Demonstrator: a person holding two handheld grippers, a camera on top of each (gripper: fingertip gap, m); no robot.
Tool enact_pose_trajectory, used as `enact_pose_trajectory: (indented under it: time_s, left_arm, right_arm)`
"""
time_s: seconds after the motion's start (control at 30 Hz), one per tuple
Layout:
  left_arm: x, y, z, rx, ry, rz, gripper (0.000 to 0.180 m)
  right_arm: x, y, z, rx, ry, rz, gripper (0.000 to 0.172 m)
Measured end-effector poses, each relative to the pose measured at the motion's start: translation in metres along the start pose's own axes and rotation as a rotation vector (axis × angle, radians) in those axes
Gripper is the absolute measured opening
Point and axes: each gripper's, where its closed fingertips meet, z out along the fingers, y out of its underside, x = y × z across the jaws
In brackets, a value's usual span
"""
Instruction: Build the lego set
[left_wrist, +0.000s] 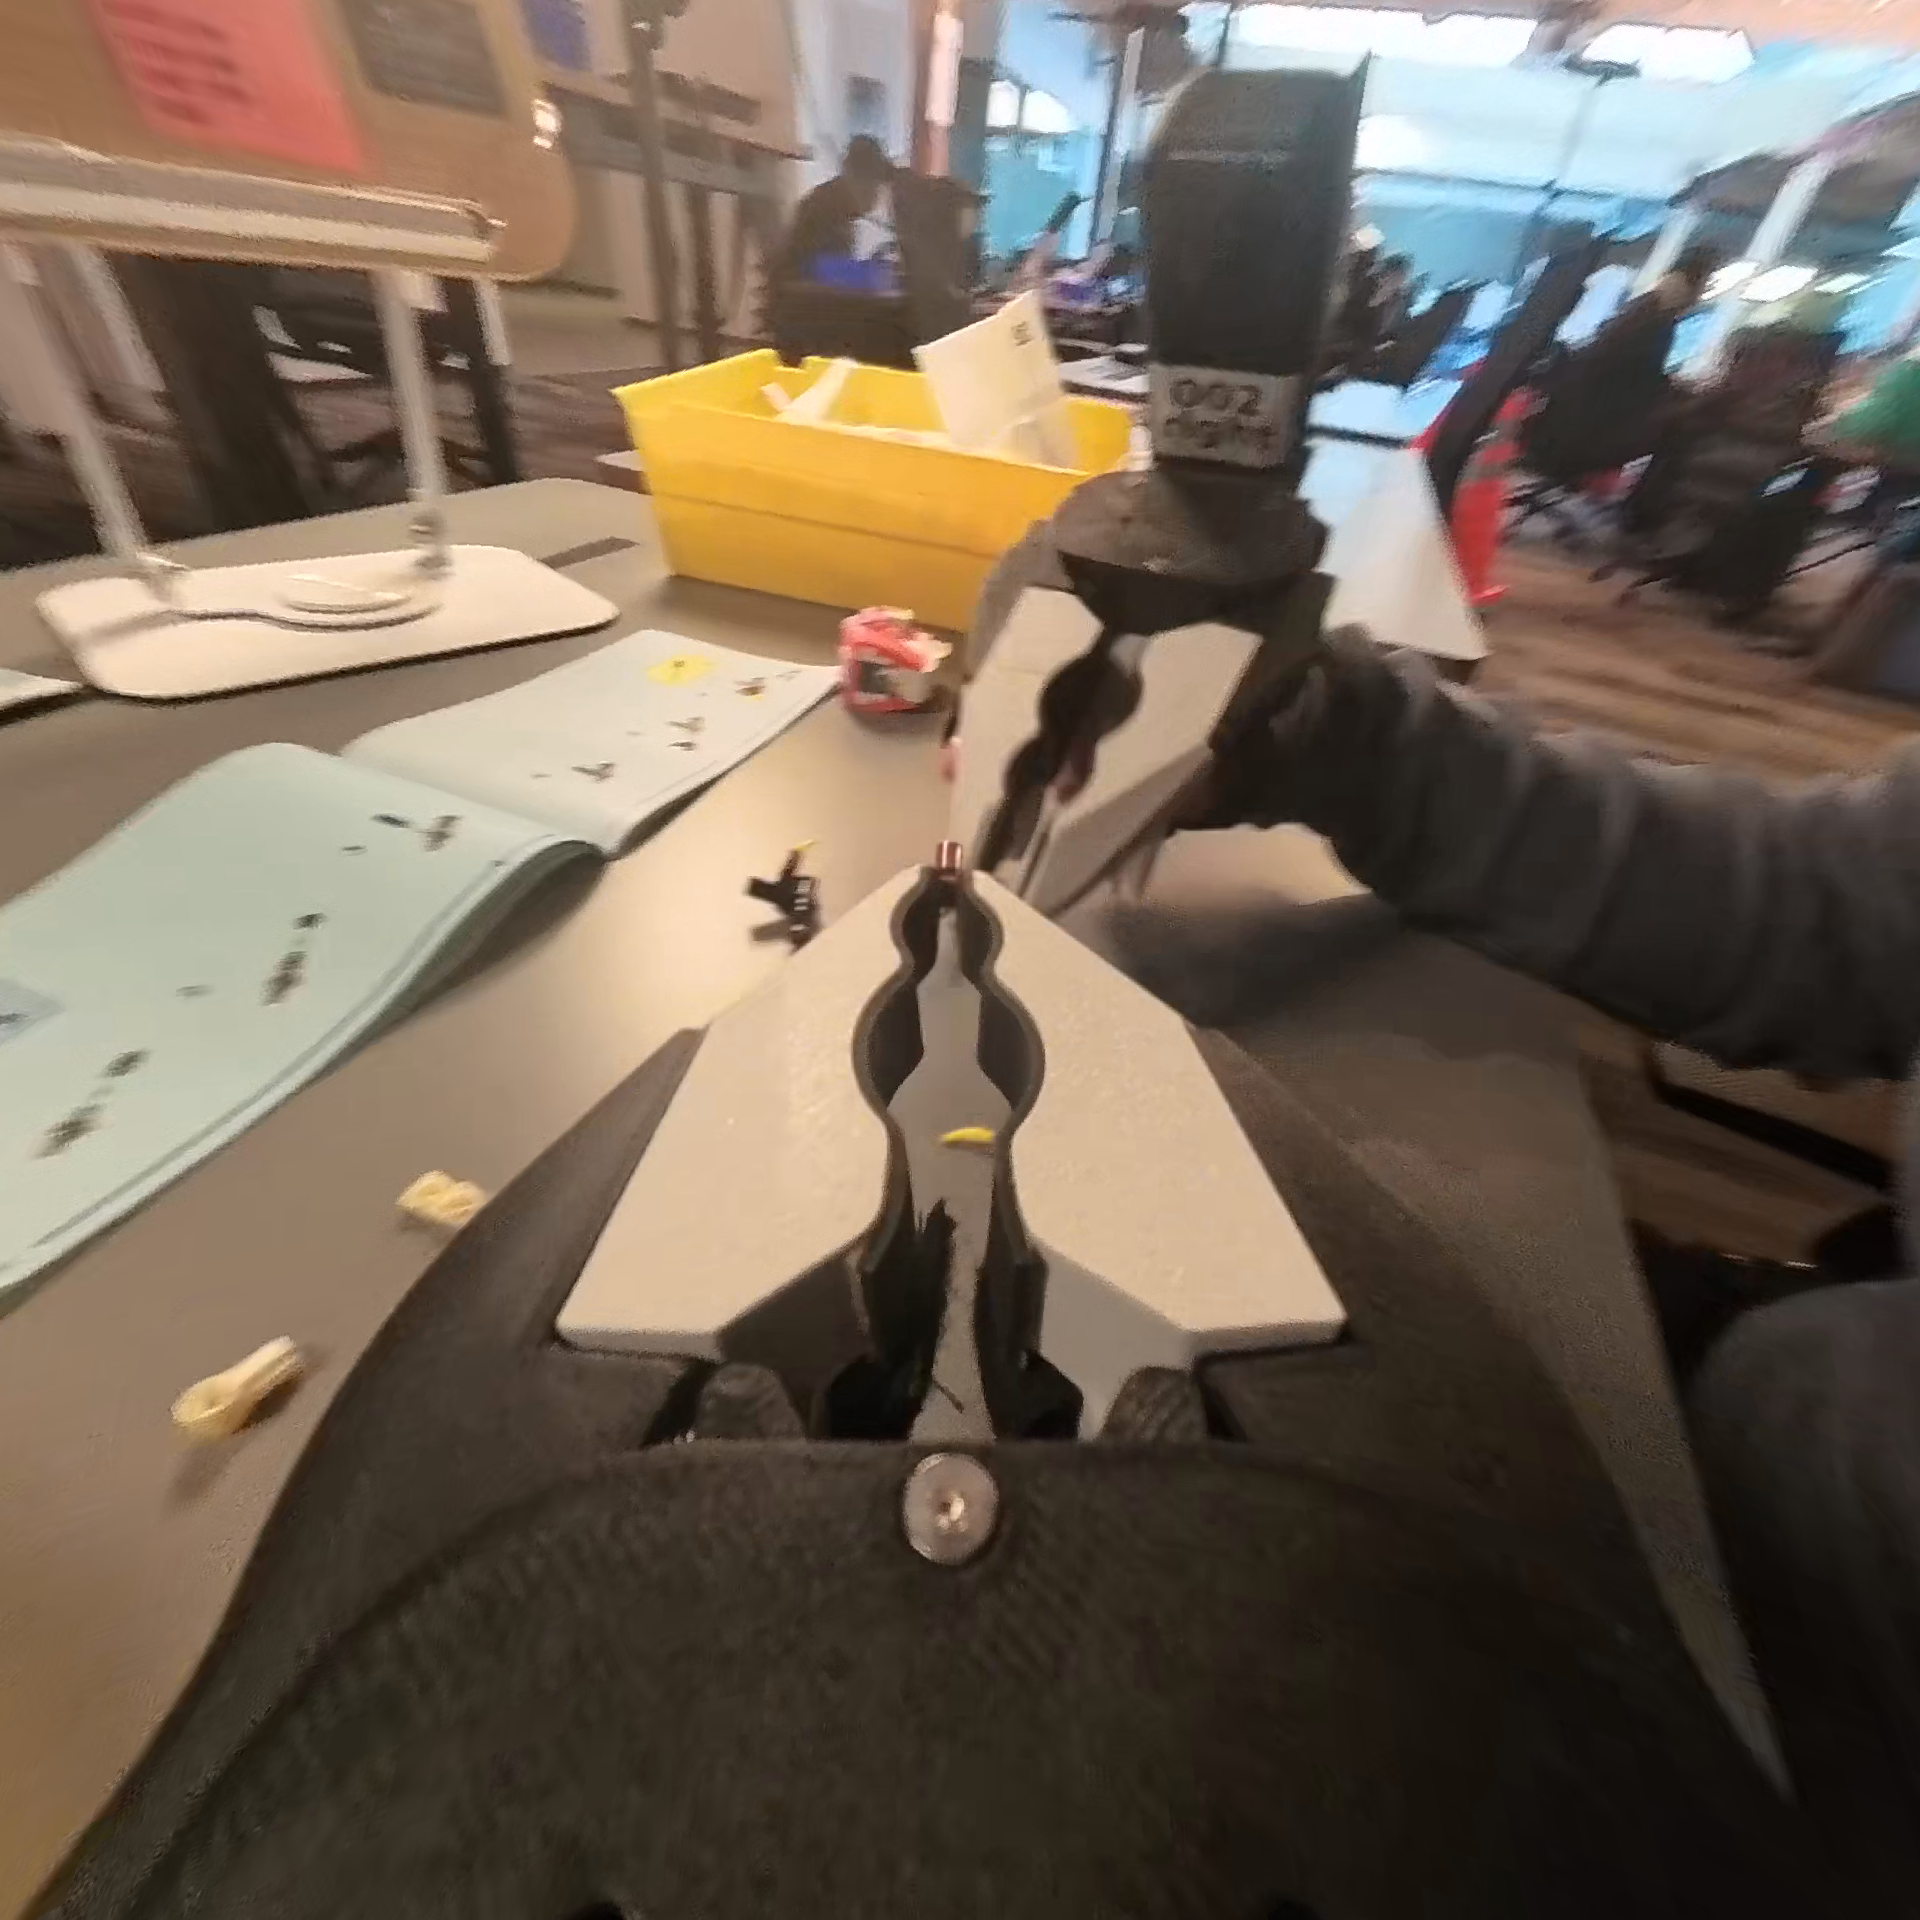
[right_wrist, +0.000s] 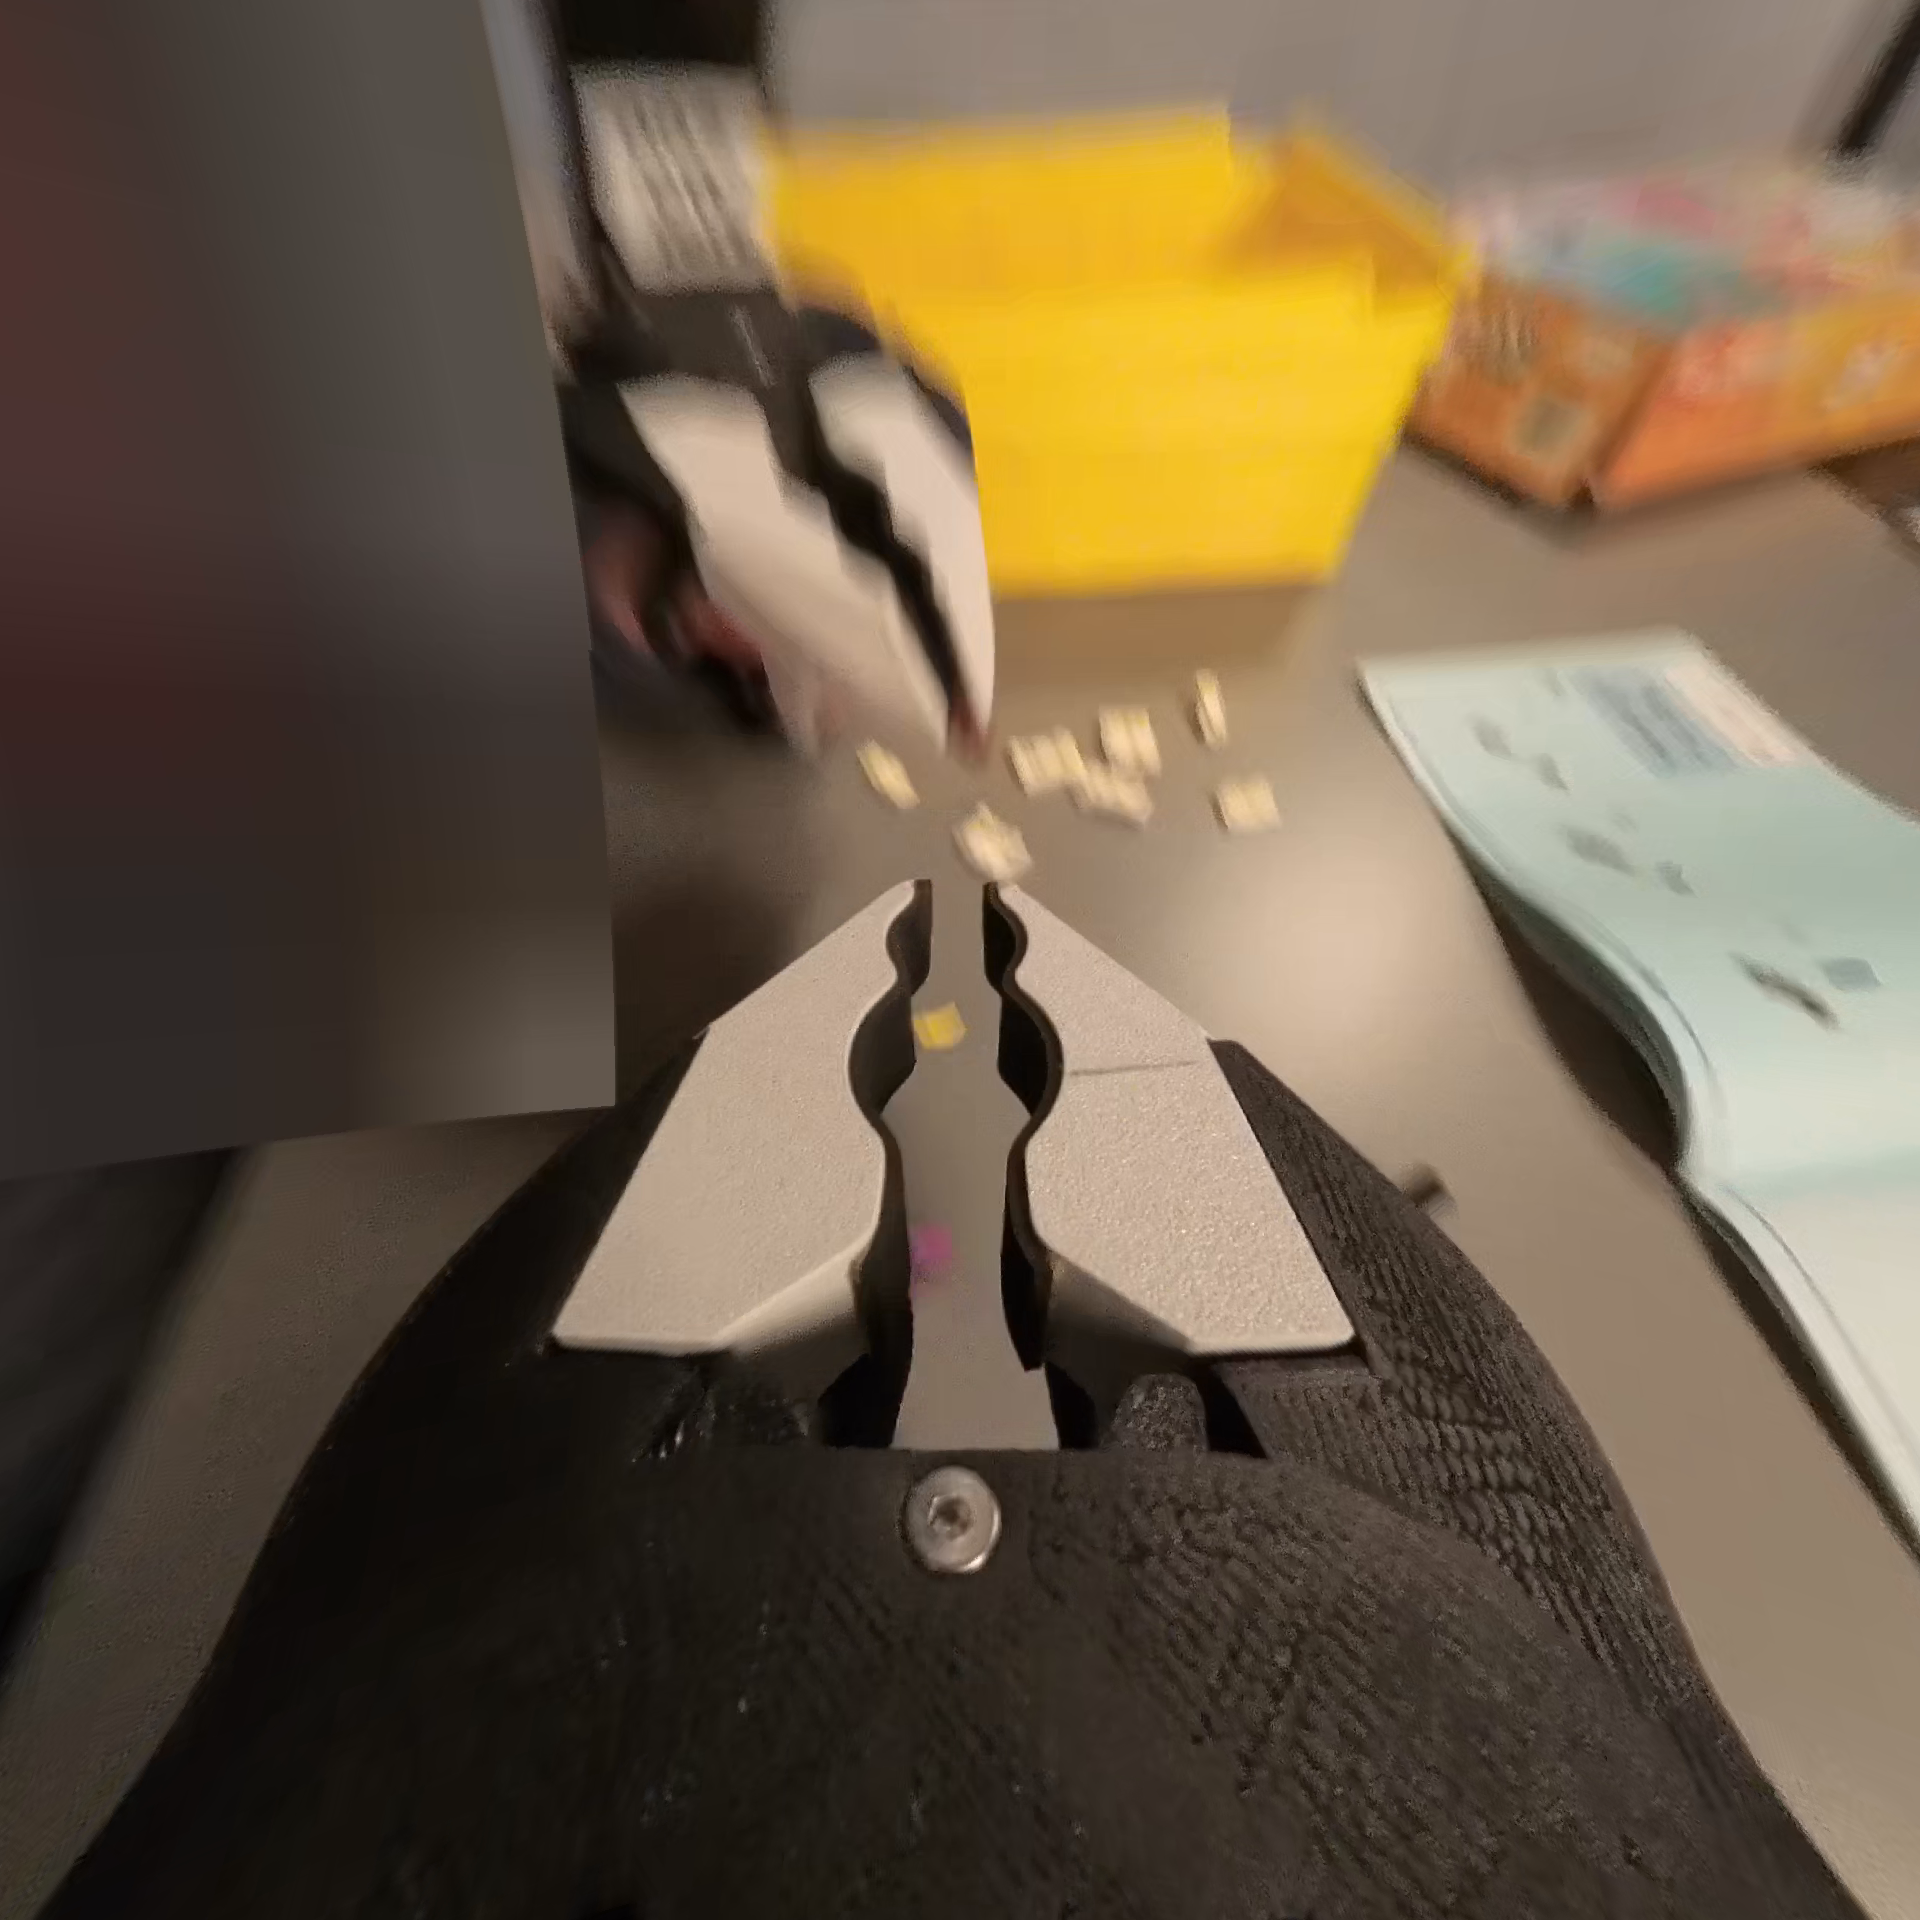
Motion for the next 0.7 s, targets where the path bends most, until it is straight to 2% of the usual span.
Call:
enact_pose_trajectory:
  time_s: [0.13, 0.27, 0.53, 0.63, 0.7]
  left_arm:
    - [-0.016, -0.002, -0.006, -0.005, -0.111, 0.048, 0.001]
    - [-0.018, -0.004, -0.008, 0.005, -0.123, 0.04, 0.001]
    - [-0.018, -0.006, -0.009, 0.015, -0.125, 0.039, 0.001]
    - [-0.021, -0.006, -0.01, 0.011, -0.143, 0.034, 0.001]
    - [-0.021, -0.006, -0.011, 0.016, -0.142, 0.033, 0.001]
  right_arm:
    - [0.003, 0.039, 0.008, -0.297, 0.046, -0.096, 0.004]
    - [-0.004, 0.059, 0.013, -0.48, -0.012, -0.122, 0.0]
    - [-0.012, 0.064, 0.021, -0.544, -0.105, -0.105, 0.0]
    - [-0.007, 0.061, 0.022, -0.537, -0.105, -0.19, 0.0]
    - [-0.008, 0.059, 0.021, -0.517, -0.141, -0.276, 0.008]
